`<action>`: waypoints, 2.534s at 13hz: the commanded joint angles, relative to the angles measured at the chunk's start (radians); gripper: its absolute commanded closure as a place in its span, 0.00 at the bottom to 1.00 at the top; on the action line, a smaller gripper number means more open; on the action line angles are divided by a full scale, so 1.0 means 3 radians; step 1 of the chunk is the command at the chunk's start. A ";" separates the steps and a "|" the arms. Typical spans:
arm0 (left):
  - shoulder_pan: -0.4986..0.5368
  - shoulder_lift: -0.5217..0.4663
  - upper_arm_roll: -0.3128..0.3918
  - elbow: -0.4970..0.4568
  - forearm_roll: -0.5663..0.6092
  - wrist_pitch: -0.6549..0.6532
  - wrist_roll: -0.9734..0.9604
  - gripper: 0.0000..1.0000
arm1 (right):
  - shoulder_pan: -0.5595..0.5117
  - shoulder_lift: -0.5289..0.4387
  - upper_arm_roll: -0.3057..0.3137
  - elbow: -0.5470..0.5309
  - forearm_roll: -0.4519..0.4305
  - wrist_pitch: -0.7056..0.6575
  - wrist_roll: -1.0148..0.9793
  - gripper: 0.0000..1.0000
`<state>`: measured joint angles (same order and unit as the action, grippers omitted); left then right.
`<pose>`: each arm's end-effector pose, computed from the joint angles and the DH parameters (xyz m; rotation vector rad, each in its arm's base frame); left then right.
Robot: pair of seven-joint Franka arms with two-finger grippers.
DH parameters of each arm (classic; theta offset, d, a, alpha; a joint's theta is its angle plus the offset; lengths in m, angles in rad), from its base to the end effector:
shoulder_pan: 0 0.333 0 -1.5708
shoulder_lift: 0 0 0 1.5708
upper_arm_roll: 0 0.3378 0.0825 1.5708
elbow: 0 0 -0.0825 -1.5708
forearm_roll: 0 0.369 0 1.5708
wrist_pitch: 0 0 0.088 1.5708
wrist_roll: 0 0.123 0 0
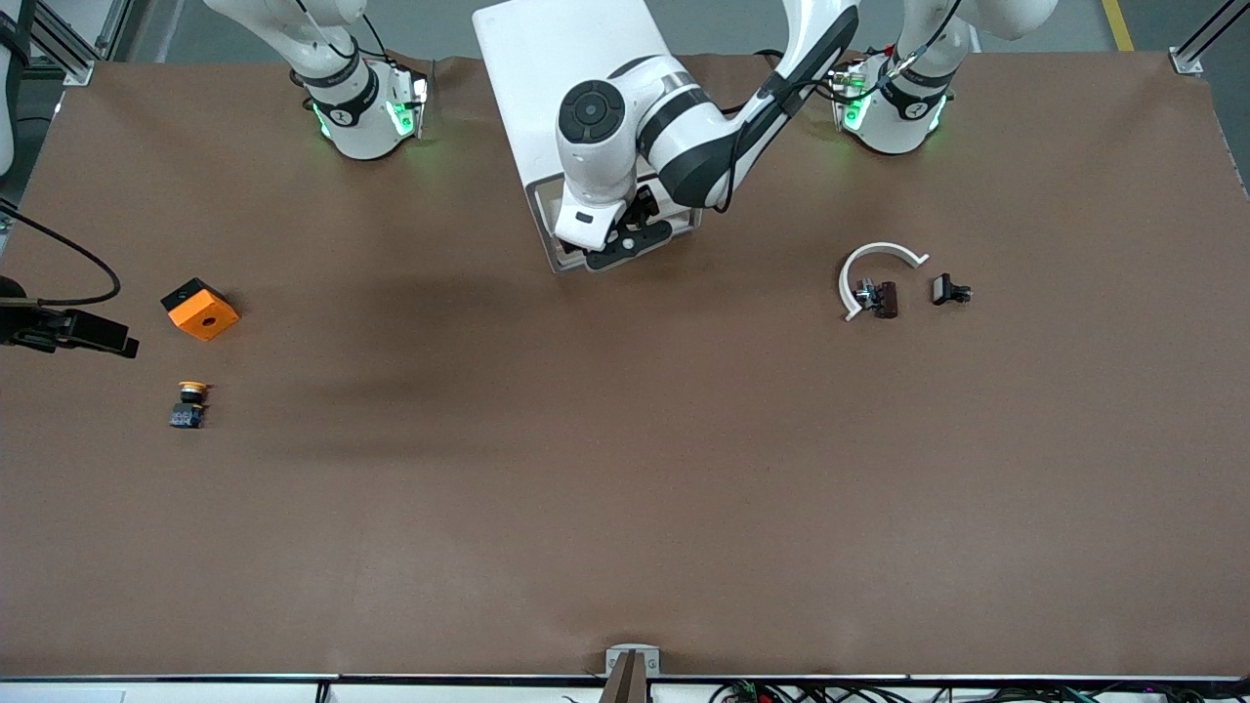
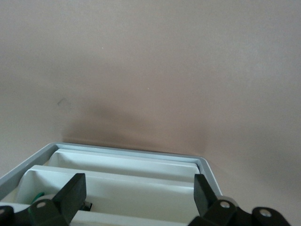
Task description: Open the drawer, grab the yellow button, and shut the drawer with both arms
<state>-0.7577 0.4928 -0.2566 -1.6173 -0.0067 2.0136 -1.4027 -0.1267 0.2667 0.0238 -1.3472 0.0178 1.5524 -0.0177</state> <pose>0.3703 -0.5548 0.3511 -3.0357 -0.6406 0.2298 0.6178 -0.0636 0.5755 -3.1096 0.1339 0.0932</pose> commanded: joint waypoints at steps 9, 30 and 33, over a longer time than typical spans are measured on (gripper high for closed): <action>-0.0266 0.0065 -0.0019 0.0047 -0.0238 -0.0203 -0.0213 0.00 | 0.0198 -0.0449 -0.0033 0.0052 0.0089 -0.0296 0.0064 0.00; 0.0812 0.0229 0.0068 0.0191 0.0022 -0.0152 0.1223 0.00 | 0.0305 -0.1354 -0.0258 -0.0954 -0.0126 -0.0149 0.0090 0.00; 0.1139 0.0178 0.0073 0.0155 0.0027 -0.0157 0.1586 0.00 | 0.0264 -0.1380 -0.0258 -0.0996 -0.0111 -0.0128 0.0095 0.00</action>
<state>-0.4645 0.5569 -0.2289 -1.5674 -0.0163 1.9714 -0.9798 -0.0322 -0.1080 -0.0551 -1.6006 -0.0393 1.4939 -0.0038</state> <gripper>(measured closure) 0.000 0.000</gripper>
